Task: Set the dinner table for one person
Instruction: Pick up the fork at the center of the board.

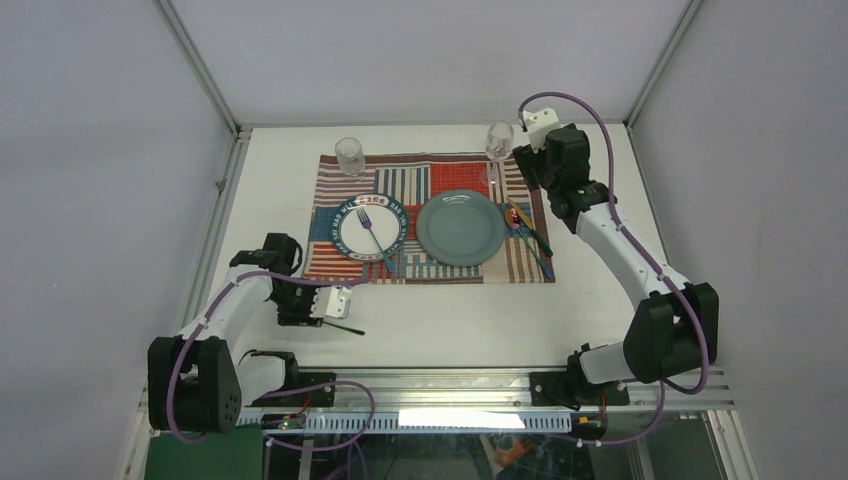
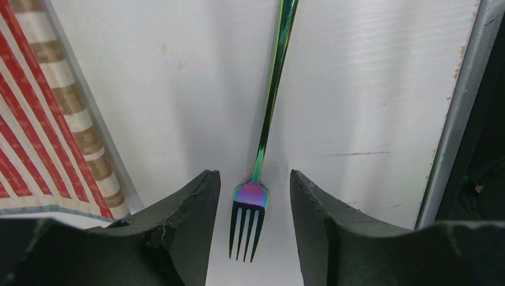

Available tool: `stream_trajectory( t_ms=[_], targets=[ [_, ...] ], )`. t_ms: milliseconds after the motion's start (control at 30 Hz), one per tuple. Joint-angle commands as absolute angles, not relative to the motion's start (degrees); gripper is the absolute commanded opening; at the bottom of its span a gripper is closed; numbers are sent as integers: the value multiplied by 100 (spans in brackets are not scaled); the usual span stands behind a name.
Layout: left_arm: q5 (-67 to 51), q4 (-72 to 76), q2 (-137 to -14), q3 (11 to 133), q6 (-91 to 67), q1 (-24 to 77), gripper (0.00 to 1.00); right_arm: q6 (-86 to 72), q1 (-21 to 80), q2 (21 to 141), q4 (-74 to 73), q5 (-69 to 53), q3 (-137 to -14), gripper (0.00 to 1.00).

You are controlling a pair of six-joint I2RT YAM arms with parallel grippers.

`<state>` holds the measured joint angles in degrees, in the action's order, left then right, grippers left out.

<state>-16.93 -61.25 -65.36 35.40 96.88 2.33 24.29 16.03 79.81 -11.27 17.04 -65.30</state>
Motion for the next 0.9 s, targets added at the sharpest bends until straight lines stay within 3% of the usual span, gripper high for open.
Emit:
stream_trajectory(
  t_ms=[0, 533, 767, 867],
  targets=[
    [-2215, -6105, -6652, 3671, 9750, 491, 49, 2383, 1568, 8076, -1026, 1694, -6879, 78],
    [-1969, -5552, -7280, 3517, 9292, 816, 38, 2433, 1561, 7948, -1061, 1717, -6861, 78],
    [-1944, -5504, -7233, 3564, 9052, 812, 9, 2452, 1557, 7940, -1088, 1722, -6910, 78],
    [-1890, -5597, -7124, 3568, 8961, 809, 4, 2444, 1558, 7967, -1077, 1708, -6922, 78]
  ],
)
